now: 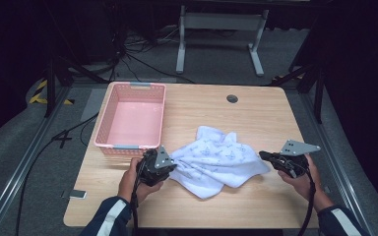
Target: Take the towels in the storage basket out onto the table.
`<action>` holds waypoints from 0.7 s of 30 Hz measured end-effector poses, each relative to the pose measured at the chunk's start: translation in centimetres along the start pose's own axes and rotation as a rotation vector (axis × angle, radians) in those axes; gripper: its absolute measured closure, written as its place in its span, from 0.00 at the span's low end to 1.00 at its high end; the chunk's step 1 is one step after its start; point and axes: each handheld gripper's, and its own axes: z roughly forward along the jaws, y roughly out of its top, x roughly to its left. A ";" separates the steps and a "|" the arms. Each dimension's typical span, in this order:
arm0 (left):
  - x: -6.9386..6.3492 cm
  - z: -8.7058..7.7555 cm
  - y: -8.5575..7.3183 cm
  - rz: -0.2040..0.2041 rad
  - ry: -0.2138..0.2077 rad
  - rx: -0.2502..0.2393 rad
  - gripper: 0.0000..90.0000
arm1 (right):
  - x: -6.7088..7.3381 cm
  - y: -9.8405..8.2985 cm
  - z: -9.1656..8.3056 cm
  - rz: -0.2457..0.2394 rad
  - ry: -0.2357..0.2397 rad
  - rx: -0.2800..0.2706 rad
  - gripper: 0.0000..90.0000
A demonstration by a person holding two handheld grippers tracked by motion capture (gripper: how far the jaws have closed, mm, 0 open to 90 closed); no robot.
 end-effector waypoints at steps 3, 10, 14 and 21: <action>0.6 0.1 -0.5 -0.037 0.014 0.004 0.84 | -0.4 -0.1 -0.3 0.020 -0.015 -0.014 1.00; -3.9 0.3 1.8 0.084 -0.217 -0.054 0.51 | -1.2 -0.3 0.6 0.050 0.035 -0.020 0.79; -7.3 2.5 3.0 0.148 -0.331 -0.018 0.48 | -1.2 0.6 1.5 0.046 0.049 -0.022 0.67; -9.0 5.7 2.9 0.165 -0.323 0.058 0.47 | -1.6 2.9 4.1 0.079 0.073 -0.052 0.50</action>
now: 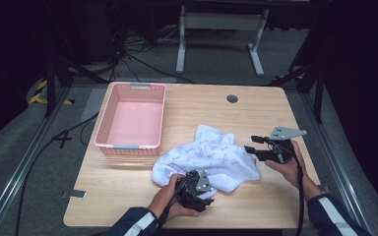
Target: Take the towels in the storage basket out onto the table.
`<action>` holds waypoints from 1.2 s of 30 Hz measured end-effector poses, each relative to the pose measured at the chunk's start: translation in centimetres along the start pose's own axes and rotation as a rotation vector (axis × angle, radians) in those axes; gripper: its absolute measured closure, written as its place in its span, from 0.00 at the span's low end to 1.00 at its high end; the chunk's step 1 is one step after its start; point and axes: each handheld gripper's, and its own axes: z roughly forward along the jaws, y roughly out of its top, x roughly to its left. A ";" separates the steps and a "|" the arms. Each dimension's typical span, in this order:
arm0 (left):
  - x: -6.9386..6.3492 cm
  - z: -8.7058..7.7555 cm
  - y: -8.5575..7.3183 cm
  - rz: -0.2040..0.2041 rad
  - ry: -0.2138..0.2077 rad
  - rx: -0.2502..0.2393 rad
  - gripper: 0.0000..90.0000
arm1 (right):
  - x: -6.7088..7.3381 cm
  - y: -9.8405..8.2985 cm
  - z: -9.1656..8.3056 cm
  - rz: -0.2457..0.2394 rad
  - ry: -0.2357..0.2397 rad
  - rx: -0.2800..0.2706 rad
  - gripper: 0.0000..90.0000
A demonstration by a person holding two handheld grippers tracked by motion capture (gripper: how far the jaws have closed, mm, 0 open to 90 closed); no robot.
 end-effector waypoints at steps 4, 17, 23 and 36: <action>0.4 0.4 -0.7 -0.029 0.010 0.013 0.50 | -0.6 1.4 2.0 0.026 0.044 -0.032 0.42; 0.9 -1.9 -3.8 -0.029 0.022 -0.010 0.90 | -1.6 2.1 8.9 0.072 0.233 0.103 0.52; 1.4 -5.0 -6.6 -0.065 0.097 0.036 0.94 | -1.0 2.7 8.9 -0.040 0.209 0.158 0.91; 5.1 -12.9 -15.0 -0.355 0.325 -0.030 0.95 | -4.6 2.2 1.6 -0.006 0.066 0.082 0.92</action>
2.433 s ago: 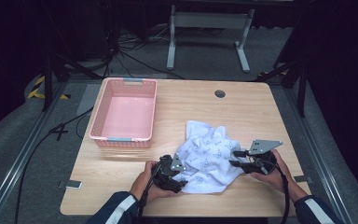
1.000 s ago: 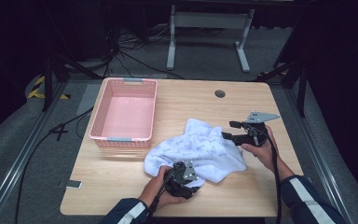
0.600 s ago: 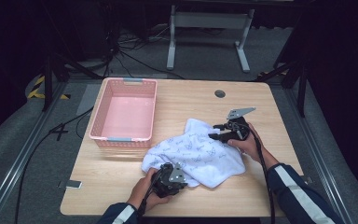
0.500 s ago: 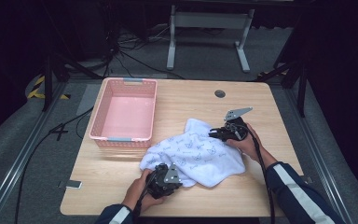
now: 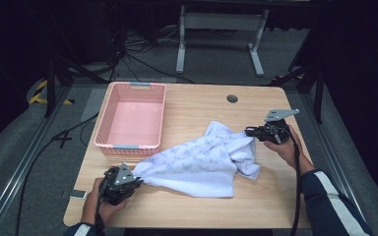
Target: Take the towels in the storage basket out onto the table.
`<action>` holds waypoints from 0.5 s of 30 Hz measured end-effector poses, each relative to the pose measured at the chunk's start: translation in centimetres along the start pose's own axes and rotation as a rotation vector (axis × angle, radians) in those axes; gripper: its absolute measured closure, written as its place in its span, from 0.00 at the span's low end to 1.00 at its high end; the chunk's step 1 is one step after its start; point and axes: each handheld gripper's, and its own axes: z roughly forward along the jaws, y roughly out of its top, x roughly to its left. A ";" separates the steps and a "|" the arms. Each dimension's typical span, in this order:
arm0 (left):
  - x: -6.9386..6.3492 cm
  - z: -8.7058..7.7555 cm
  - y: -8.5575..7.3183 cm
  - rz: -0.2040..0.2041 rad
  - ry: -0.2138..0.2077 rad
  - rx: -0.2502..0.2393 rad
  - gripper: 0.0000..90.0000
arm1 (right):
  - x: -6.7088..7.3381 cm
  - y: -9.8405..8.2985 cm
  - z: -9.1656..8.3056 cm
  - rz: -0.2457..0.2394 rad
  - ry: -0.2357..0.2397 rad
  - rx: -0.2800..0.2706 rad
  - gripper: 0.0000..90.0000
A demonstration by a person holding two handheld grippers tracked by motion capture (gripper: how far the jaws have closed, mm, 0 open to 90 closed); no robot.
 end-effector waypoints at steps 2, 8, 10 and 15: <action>0.4 -0.3 -0.3 -0.005 0.008 0.003 0.95 | 0.1 -0.3 -0.4 -0.003 0.002 0.002 0.92; 0.7 -0.7 -0.3 -0.049 0.074 0.011 0.84 | 2.1 -1.1 -1.4 -0.029 0.080 -0.006 0.88; -0.5 -0.5 0.6 -0.035 0.033 -0.027 0.69 | 3.4 -1.2 -1.3 -0.077 0.118 -0.015 0.71; -4.6 0.4 3.7 0.095 -0.069 -0.096 0.54 | 4.0 -1.0 -1.4 -0.077 0.154 -0.034 0.52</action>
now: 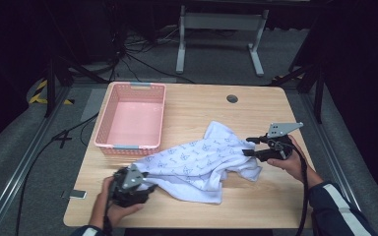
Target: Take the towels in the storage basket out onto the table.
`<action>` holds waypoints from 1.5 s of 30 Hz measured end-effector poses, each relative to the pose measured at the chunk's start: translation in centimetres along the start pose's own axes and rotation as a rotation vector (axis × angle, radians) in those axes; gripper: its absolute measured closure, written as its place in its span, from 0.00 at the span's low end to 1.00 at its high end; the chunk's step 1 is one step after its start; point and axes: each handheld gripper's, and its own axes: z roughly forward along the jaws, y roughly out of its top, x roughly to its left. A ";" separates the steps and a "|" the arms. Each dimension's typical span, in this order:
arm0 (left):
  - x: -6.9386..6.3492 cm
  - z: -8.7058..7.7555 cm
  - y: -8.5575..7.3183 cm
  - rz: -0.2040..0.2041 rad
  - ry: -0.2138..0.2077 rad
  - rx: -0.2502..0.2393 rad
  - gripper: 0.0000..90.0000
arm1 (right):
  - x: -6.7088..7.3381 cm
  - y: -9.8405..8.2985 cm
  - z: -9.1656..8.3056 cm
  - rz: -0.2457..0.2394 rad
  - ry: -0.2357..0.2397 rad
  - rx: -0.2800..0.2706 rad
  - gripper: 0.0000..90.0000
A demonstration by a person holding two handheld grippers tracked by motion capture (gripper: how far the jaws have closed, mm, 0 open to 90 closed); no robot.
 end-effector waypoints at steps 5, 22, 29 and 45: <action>-5.4 4.6 3.9 0.153 -0.180 0.011 0.48 | -0.8 0.3 -1.4 0.025 -0.050 -0.091 0.52; -7.2 10.7 5.5 0.228 -0.267 0.105 0.79 | -5.7 -0.3 7.3 0.075 -0.178 0.106 0.69; -6.4 10.2 5.1 0.226 -0.248 0.108 0.93 | -6.1 -0.2 10.0 0.135 -0.192 0.160 0.50; -1.9 2.8 1.2 0.151 -0.094 0.091 0.97 | -7.6 1.2 5.3 0.202 -0.195 0.049 0.90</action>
